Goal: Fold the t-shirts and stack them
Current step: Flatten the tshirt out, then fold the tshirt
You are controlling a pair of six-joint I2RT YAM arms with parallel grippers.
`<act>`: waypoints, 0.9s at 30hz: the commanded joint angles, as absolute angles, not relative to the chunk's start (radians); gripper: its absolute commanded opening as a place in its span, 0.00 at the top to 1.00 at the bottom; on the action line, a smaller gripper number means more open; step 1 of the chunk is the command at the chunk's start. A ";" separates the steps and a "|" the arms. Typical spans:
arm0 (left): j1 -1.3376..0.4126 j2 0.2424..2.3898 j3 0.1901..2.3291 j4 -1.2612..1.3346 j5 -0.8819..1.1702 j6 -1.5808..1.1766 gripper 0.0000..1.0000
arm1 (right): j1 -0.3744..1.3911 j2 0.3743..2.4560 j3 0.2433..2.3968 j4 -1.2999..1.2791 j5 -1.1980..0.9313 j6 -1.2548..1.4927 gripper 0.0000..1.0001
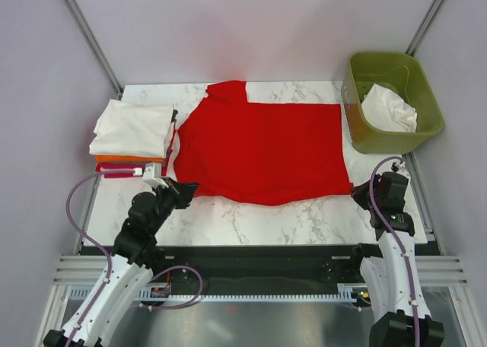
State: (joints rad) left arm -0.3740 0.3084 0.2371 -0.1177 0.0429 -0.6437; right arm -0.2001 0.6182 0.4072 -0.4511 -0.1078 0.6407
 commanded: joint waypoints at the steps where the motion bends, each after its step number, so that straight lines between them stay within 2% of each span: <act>1: -0.377 0.328 0.250 -0.104 0.003 -0.661 0.98 | -0.204 0.664 0.399 -0.410 -0.124 0.635 1.00; 10: -0.379 0.530 0.356 -0.018 -0.090 -0.608 0.98 | -0.204 0.773 0.416 -0.341 -0.153 0.612 1.00; 27: -0.377 0.751 0.521 0.115 -0.155 -0.546 0.97 | -0.204 0.871 0.500 -0.264 -0.127 0.612 1.00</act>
State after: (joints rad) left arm -0.3756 0.7246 0.4625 0.0319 -0.1101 -0.5972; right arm -0.2001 0.8635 0.4374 -0.3275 -0.1368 0.6231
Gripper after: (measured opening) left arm 0.032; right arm 0.007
